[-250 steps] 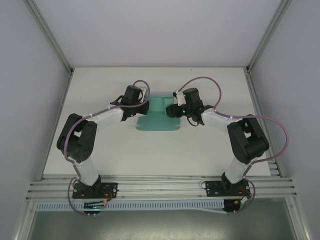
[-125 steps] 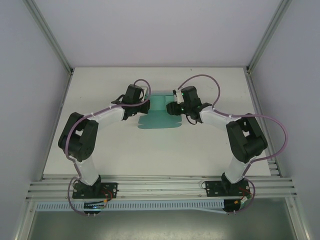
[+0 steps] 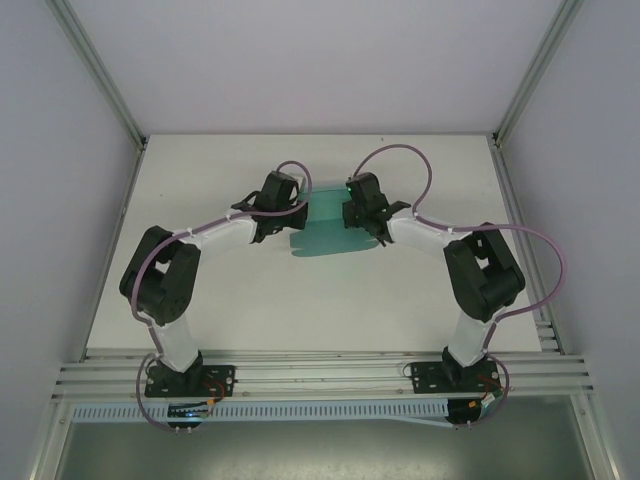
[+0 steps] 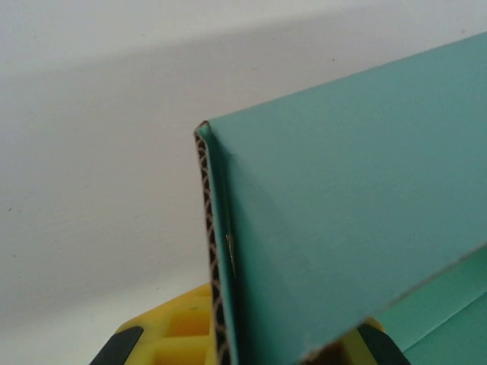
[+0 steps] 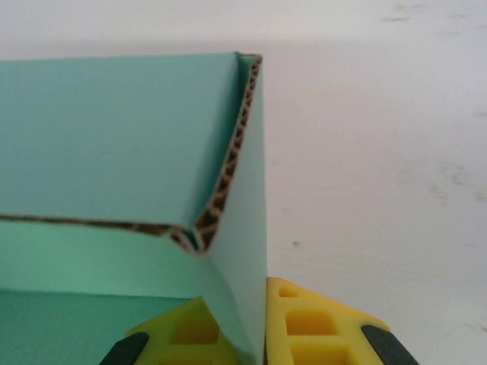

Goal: Assemble paper box

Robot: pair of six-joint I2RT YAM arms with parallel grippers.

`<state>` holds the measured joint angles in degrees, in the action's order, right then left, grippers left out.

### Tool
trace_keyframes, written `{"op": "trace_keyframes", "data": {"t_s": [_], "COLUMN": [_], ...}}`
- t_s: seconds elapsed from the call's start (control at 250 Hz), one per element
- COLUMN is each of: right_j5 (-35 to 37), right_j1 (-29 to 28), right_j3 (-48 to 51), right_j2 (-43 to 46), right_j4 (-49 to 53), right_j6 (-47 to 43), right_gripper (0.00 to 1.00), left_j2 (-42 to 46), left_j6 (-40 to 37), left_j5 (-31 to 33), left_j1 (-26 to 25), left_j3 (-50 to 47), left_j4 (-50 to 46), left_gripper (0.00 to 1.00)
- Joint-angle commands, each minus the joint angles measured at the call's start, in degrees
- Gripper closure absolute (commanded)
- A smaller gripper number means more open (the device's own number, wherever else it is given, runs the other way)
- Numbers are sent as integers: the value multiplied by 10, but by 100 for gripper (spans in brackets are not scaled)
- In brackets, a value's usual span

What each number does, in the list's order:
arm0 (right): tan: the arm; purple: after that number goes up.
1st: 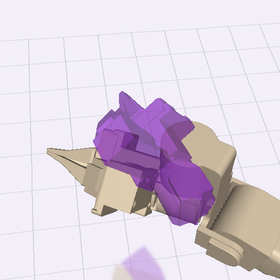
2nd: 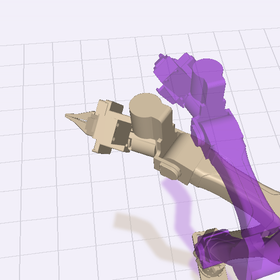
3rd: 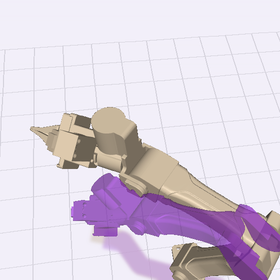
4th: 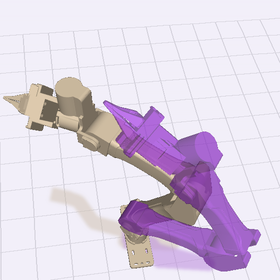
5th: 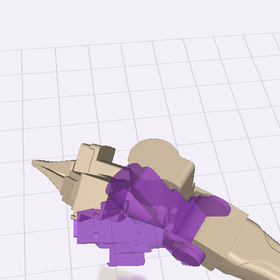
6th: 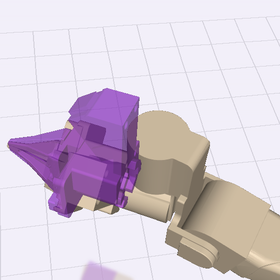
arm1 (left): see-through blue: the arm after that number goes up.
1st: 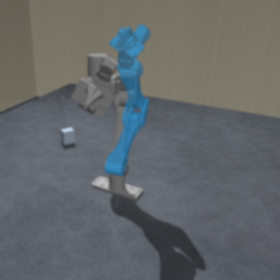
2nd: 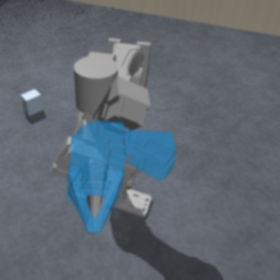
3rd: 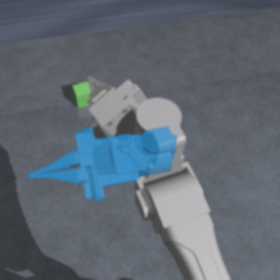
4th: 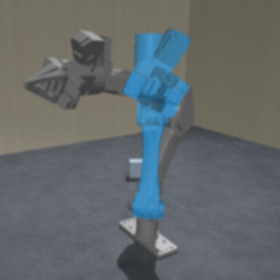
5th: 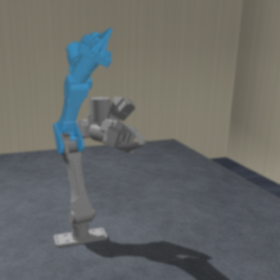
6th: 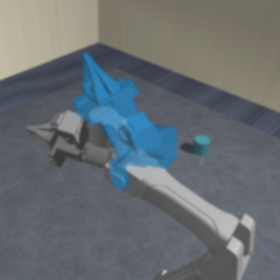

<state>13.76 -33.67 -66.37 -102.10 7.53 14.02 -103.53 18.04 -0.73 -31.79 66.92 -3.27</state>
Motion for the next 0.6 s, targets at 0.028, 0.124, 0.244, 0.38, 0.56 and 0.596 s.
{"op": "trace_keyframes", "data": {"t_s": [0.028,0.124,0.244,0.38,0.56,0.596], "right_j5": [240,314,442,463,493,476], "right_j1": [6,5,3,12,11,11], "right_j3": [-35,-37,-50,-44,-73,-85], "right_j2": [-25,-24,-27,-23,-41,-50], "right_j4": [114,154,187,162,115,108], "right_j6": [49,34,22,71,150,139], "right_gripper": [100,100,100,100,100,100], "left_j2": [34,36,39,40,33,32], "left_j6": [13,26,48,89,106,106], "left_j5": [-1,10,16,11,-22,-11], "left_j1": [-12,-12,-12,-13,-19,-20], "left_j3": [18,25,32,32,39,40], "left_j4": [-43,-58,-70,-60,-38,-40], "left_gripper": [100,100,100,100,100,100]}}
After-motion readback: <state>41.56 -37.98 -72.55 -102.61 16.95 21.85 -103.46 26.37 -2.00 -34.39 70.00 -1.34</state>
